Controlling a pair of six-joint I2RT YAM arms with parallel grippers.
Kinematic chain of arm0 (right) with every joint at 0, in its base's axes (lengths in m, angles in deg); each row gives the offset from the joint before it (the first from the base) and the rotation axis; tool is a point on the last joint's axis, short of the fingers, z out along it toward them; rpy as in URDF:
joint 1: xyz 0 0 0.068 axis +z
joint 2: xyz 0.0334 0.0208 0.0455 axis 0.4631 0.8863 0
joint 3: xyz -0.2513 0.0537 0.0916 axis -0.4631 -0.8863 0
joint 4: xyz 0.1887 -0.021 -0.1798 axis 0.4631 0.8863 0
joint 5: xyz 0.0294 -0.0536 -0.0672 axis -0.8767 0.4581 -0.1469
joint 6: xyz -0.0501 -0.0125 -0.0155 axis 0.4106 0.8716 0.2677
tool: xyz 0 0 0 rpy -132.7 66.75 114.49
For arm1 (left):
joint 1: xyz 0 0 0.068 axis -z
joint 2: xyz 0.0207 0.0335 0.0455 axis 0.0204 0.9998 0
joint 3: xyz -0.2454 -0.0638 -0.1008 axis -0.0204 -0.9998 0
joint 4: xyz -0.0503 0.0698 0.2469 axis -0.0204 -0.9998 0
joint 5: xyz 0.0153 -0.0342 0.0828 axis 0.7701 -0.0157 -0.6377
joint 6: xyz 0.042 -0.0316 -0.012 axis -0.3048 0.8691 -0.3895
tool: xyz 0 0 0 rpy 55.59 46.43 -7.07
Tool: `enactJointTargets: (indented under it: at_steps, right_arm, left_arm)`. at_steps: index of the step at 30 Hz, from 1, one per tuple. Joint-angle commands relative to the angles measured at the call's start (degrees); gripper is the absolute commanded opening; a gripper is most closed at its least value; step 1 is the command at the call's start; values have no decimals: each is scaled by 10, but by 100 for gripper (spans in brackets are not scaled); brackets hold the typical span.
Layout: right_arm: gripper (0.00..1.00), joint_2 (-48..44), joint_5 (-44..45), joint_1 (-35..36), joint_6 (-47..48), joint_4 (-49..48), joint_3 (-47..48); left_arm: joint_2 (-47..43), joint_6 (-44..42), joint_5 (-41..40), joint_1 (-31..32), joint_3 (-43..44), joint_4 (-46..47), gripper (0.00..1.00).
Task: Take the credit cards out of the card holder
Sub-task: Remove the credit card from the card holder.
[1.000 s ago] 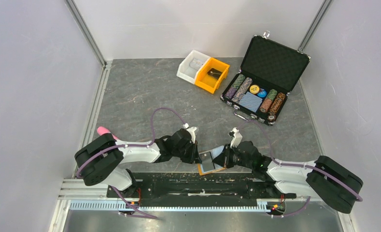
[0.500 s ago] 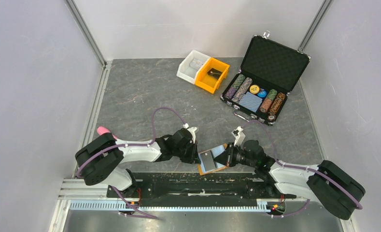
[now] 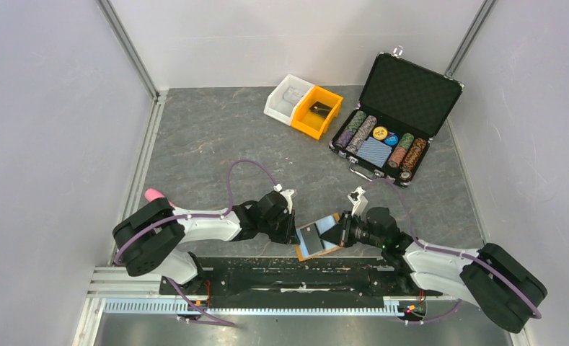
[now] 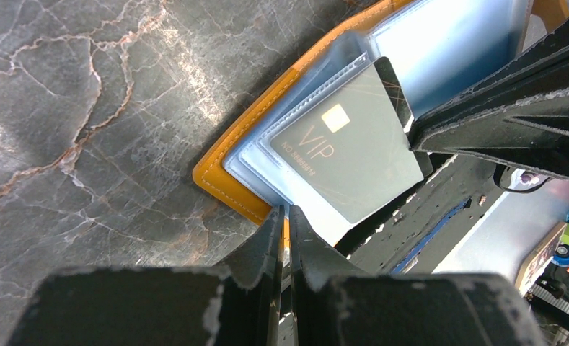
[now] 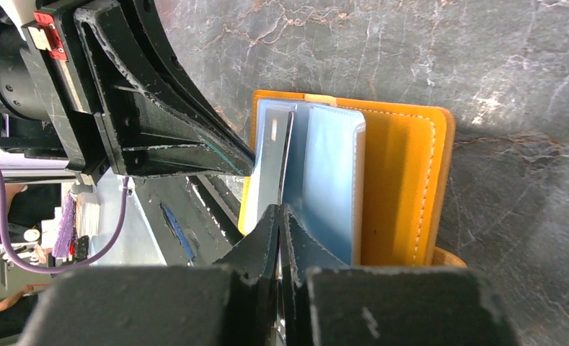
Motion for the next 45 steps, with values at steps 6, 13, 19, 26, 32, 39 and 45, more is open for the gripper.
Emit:
enactJointTargets:
  at_steps: [6,13,19,26,32,39,45]
  right_arm:
    - [0,-47,15,-24,20,62,-13]
    - [0,-88,12,-45,35,118,8]
    - [0,-122,1,-72,53,187,30]
    - [0,-160,-17,-100,70,233,58]
    - [0,-159,-52,-118,75,235,74]
    - [0,-147,-94,-129,87,232,92]
    - [0,-146,-140,-134,75,199,97]
  left_arm:
    - [25,-24,-43,0,-5,-56,14]
    - [22,-25,-44,0,-4,-58,14]
    - [9,-23,-40,0,-2,-64,17]
    - [-11,-19,-33,0,8,-70,23]
    - [-41,-10,-15,1,20,-72,39]
    - [-87,-26,-46,0,46,-92,54]
    - [-104,-76,-44,-6,82,-111,65]
